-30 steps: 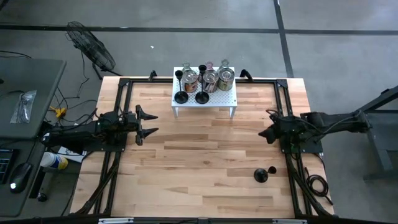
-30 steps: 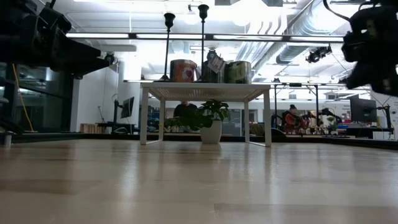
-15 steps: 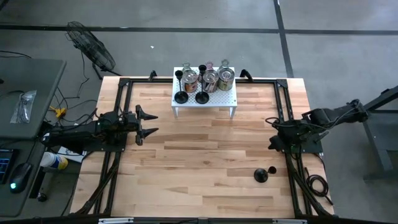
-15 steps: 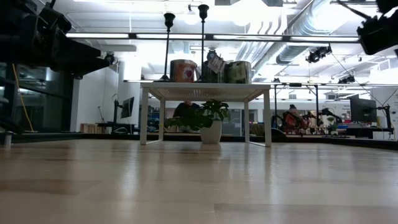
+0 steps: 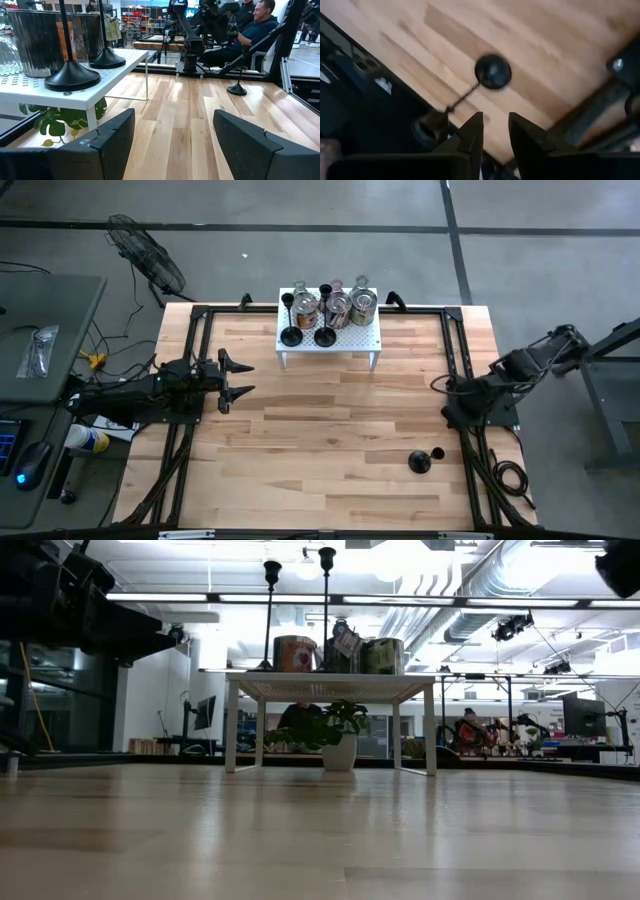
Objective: Pick & Place candle stick holders
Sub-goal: Put the black candle holder on the shelf aligned with the other candle holders
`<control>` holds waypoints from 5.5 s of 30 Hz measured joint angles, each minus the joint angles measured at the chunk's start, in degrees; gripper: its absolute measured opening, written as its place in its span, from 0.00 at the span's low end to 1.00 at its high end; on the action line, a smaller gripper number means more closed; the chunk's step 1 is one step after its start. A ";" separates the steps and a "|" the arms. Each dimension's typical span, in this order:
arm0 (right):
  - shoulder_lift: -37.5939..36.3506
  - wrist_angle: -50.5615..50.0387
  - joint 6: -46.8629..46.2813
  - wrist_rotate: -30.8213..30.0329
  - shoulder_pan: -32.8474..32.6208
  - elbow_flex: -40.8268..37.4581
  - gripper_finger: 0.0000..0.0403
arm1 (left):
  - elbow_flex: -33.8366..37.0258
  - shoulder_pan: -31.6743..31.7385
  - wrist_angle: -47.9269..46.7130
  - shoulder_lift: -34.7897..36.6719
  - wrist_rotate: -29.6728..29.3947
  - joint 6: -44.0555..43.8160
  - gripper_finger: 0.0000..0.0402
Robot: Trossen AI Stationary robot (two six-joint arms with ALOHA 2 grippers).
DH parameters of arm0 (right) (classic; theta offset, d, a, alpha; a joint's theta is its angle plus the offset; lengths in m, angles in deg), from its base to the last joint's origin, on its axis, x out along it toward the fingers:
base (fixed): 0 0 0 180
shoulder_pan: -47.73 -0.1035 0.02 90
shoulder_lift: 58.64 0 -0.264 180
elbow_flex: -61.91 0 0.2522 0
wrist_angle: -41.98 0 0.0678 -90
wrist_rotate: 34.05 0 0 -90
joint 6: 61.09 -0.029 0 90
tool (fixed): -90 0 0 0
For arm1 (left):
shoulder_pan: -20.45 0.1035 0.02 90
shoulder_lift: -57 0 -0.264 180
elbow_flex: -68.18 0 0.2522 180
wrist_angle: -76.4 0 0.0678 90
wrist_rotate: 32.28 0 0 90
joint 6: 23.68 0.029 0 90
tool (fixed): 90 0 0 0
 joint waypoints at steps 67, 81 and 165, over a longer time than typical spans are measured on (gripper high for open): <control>43.83 18.48 -18.85 -29.06 -51.68 0.24 0.68 | 0.00 0.01 -0.02 0.00 0.01 0.00 0.66; 44.11 13.85 -18.31 -39.63 -55.10 0.45 0.68 | 0.00 0.01 -0.01 -0.01 0.01 -0.02 0.66; 37.79 6.74 -3.55 -57.25 -37.63 0.11 0.01 | 0.00 0.02 0.00 -0.02 0.00 -0.02 0.66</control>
